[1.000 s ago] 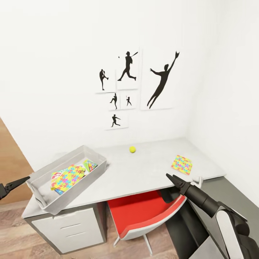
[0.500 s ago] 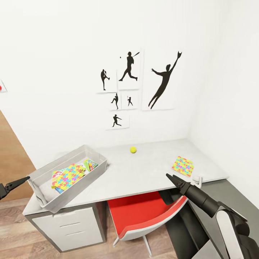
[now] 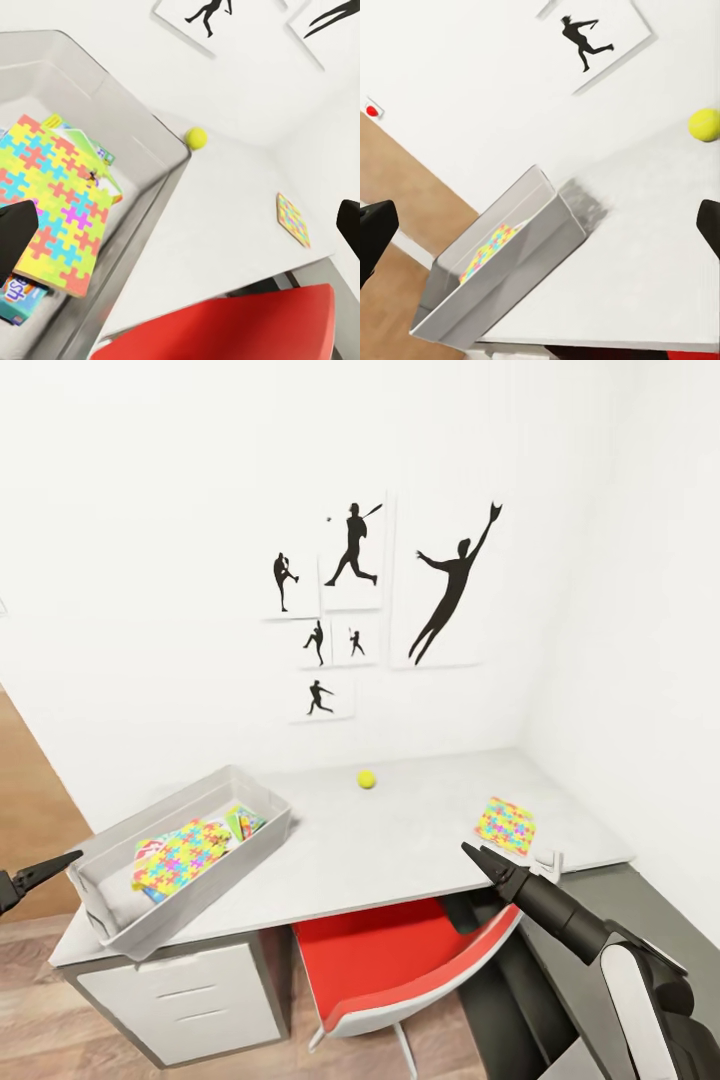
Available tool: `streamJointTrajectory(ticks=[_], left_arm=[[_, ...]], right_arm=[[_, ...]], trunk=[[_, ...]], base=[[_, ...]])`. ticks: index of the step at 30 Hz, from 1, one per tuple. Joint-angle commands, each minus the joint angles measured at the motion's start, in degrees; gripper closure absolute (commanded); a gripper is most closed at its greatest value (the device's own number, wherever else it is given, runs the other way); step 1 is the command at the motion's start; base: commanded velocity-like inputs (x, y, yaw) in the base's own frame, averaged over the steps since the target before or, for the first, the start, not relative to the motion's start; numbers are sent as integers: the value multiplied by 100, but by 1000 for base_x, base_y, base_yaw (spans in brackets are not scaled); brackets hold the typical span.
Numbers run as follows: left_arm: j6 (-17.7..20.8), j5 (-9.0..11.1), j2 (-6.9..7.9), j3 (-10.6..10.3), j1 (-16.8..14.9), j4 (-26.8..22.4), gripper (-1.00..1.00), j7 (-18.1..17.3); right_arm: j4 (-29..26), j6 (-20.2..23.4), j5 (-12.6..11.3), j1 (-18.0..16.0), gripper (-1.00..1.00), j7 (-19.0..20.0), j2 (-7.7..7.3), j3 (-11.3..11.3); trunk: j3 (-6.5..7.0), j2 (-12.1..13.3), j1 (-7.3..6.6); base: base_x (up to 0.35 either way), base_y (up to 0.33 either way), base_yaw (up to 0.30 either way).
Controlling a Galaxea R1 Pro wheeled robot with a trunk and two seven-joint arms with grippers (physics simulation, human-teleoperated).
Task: Put all the toys in the child's room - the three board games (two on the bed and one on the table), the two jigsaw puzzles on the table, and the tennis ball on the table - inside the toy box on the table in the child's room.
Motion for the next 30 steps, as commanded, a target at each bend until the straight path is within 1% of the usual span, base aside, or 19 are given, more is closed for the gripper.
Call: streamJointTrajectory(ticks=[1,11,24,30], left_arm=[[60,-60,-2,15,-10,-6,-100,-52],[68,-60,-9,12,-10,-6,-100,-52],[63,-60,-8,15,-10,-6,-100,-52],[61,-60,-8,15,-10,-6,-100,-52]], right_arm=[[0,40,-32,-6,-100,7,0,-5],[0,40,-32,-7,-100,9,0,-5],[0,40,-32,-6,-100,4,0,-5],[0,40,-32,-6,-100,4,0,-5]], trunk=[[-12,-12,5],[-12,-12,5],[-12,-12,5],[-12,-12,5]], base=[[141,-136,0],[199,-147,0],[268,-14,0],[210,34,0]])
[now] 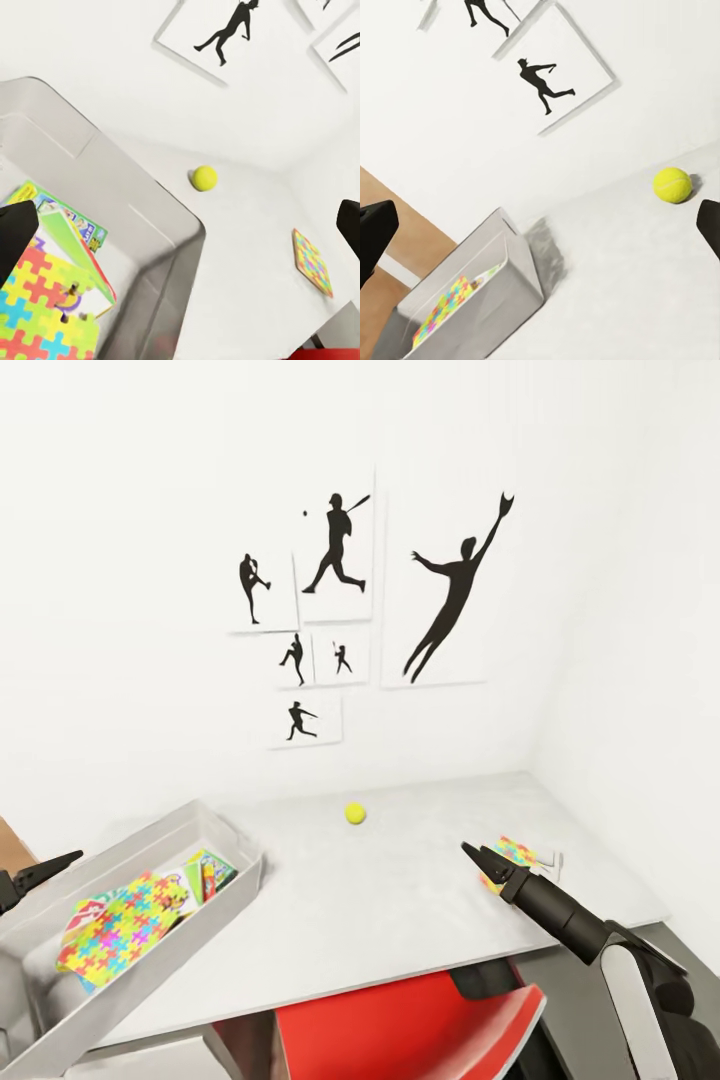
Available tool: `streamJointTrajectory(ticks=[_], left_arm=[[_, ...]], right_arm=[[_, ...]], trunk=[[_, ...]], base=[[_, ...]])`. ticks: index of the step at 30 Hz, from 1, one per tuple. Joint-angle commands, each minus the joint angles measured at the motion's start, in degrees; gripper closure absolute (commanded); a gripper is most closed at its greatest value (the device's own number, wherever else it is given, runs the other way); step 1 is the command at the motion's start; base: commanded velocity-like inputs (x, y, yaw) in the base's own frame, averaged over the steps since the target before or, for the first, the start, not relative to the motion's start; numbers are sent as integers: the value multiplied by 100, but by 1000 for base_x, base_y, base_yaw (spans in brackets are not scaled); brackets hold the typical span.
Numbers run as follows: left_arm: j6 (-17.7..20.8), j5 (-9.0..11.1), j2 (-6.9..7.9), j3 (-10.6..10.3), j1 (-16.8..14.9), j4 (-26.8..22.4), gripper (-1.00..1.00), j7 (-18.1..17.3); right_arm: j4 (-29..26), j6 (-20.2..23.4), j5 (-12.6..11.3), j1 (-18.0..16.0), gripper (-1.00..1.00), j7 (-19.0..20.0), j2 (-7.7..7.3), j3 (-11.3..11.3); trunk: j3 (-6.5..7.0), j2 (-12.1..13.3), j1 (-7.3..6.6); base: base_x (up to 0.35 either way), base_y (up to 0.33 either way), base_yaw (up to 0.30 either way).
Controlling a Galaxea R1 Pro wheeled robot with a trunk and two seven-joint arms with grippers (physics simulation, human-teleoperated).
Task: Put all the toys in the child's room - the three board games (two on the bed and one on the table), the two jigsaw puzzles on the table, and the tennis ball on the table - inside the toy box on the table in the child's room.
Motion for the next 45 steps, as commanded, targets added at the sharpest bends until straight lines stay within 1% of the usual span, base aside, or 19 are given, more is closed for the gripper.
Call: streamJointTrajectory(ticks=[1,10,19,45], left_arm=[[60,-60,-3,15,-10,-3,-100,-53],[60,-58,-1,15,-10,-3,-100,-53],[60,-60,3,15,-10,-3,-100,-53],[51,-60,4,15,-10,-3,-100,-53]], right_arm=[[-1,41,-30,-6,-100,5,0,-5],[-1,41,-30,-6,-100,5,0,-5],[-1,41,-30,-6,-100,5,0,-5],[-1,41,-38,-6,-100,5,0,-13]], trunk=[[-12,-12,6],[-12,-12,6],[-12,-12,6],[-12,-12,6]], base=[[230,116,0],[208,66,0],[88,19,0],[8,3,0]])
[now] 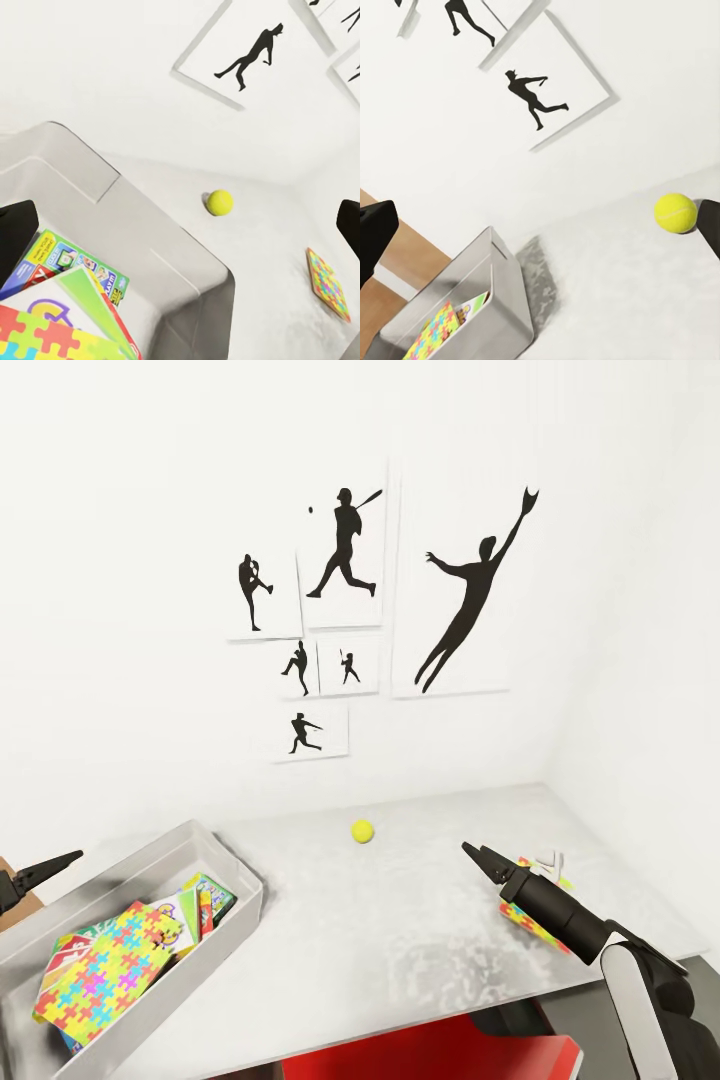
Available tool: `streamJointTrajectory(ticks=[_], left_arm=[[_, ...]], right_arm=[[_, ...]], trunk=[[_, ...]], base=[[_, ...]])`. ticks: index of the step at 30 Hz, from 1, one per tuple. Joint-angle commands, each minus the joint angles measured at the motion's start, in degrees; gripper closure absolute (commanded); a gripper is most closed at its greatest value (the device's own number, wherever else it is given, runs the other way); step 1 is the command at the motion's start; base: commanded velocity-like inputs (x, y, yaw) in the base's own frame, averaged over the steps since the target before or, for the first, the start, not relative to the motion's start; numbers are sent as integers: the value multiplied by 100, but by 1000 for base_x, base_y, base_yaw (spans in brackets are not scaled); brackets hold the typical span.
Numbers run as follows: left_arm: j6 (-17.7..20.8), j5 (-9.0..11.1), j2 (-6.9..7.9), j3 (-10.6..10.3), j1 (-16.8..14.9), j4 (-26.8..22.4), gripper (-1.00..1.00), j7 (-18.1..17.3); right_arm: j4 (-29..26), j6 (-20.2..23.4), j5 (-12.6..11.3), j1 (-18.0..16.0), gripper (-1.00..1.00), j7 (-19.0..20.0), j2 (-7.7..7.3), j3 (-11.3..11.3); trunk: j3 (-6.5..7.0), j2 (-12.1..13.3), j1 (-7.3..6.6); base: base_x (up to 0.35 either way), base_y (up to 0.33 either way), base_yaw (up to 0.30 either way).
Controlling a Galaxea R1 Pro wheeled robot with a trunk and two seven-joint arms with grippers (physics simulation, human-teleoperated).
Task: Put all the toys in the child's room - the three board games (two on the bed and one on the table), the two jigsaw puzzles on the table, and the tennis ball on the table - inside the toy box on the table in the child's room.
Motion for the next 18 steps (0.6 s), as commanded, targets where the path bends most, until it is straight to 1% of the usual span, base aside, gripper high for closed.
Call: streamJointTrajectory(ticks=[1,18], left_arm=[[60,-58,-2,15,-10,-4,-100,-52],[60,-46,-6,11,-10,-4,-100,-58]], right_arm=[[-1,41,-31,-6,-100,5,0,-5],[-2,51,-38,-7,-100,-13,0,-17]], trunk=[[-13,-13,4],[-13,-13,4]], base=[[0,0,0],[0,0,0]])
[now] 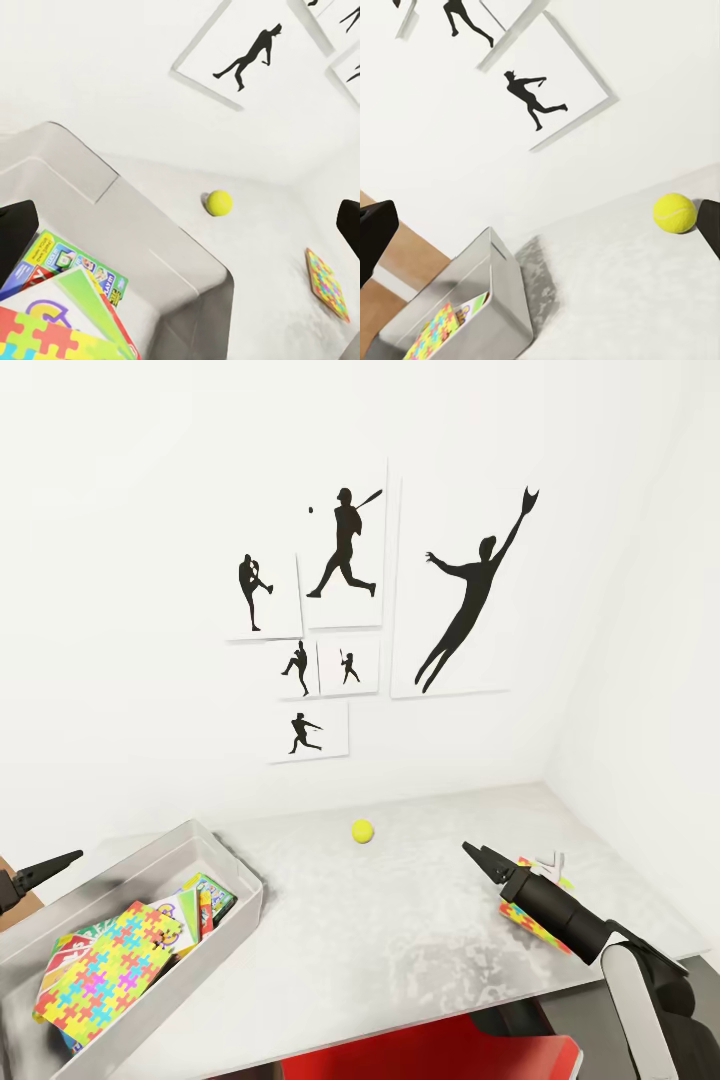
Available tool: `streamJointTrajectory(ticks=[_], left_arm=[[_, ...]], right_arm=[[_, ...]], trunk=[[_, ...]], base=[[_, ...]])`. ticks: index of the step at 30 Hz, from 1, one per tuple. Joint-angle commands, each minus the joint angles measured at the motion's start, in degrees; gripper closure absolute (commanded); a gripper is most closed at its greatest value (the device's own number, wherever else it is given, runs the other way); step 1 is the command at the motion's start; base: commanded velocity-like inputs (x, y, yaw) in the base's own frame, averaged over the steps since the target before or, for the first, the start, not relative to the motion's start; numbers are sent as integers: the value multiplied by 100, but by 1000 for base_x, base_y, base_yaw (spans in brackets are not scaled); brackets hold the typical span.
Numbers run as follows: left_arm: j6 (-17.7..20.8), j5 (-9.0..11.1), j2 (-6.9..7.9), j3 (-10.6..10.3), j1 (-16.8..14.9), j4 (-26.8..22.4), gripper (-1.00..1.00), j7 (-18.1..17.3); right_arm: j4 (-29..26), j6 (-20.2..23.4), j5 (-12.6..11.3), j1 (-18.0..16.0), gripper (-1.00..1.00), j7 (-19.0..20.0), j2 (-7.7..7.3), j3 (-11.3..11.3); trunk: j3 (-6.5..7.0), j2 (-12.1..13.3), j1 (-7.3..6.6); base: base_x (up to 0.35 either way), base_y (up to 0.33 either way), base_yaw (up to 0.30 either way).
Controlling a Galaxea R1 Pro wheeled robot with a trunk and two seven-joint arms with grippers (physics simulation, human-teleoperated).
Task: Put all the toys in the child's room - the three board games (two on the bed and one on the table), the two jigsaw puzzles on the table, and the tennis ball on the table - inside the toy box on the table in the child's room.
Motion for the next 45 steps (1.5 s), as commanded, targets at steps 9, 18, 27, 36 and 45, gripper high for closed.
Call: streamJointTrajectory(ticks=[9,18,27,36,45], left_arm=[[60,-50,-10,2,-10,-23,-100,-68],[64,-66,-27,-21,-10,-45,-100,-544],[104,-71,-200,-96,-10,-180,-100,-697],[752,-73,-651,-986,-34,-782,-100,-697],[1551,-81,-1077,-2452,-218,-1412,-100,-697]], right_arm=[[-47,628,52,-124,-100,-959,-19,-59],[30,2314,78,-1719,-100,-3418,-111,-13],[1509,2497,70,-3273,-100,-5141,-204,526],[1965,2497,72,-3537,-100,-5309,-412,849],[2016,2497,80,-3607,-100,-5321,-438,1407]], trunk=[[-13,-13,4],[-13,-13,4],[-13,-13,4],[-13,-13,4],[-20,-13,4]], base=[[0,0,0],[0,0,0],[0,0,0],[0,0,0],[0,0,0]])
